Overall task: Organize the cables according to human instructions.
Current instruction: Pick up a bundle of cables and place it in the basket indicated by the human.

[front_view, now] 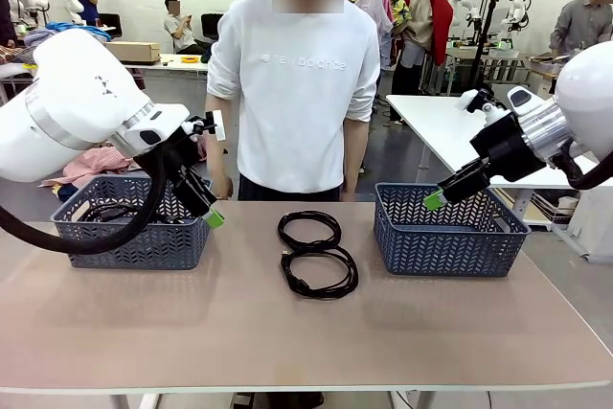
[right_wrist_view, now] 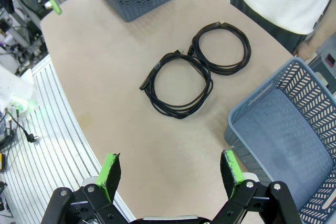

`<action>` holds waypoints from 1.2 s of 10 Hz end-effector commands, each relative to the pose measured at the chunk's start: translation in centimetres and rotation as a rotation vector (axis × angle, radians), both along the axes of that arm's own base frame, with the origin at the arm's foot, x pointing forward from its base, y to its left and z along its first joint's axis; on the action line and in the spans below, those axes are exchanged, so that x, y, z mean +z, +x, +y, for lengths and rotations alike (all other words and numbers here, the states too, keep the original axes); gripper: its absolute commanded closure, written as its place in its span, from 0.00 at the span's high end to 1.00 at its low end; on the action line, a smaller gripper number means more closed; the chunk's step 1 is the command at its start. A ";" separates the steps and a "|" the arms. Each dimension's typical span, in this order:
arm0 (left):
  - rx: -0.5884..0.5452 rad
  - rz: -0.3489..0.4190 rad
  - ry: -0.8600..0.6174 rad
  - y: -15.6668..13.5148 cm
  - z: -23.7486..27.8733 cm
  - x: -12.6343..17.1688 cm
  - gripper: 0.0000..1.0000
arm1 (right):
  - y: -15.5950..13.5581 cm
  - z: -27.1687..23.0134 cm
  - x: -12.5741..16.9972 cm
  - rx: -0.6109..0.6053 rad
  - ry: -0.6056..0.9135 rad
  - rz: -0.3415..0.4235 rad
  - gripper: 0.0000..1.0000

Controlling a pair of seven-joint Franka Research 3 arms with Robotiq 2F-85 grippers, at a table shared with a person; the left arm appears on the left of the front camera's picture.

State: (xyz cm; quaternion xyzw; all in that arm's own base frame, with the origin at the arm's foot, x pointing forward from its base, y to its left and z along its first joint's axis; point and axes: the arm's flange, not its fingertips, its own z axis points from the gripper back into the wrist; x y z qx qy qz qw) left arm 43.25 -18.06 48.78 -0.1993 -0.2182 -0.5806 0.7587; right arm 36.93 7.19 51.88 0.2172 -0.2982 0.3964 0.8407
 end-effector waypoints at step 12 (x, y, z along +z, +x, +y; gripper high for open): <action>0.011 -0.003 0.009 0.1 0.1 0.3 1.00 | 0.3 -0.1 -0.3 0.022 0.027 -0.014 1.00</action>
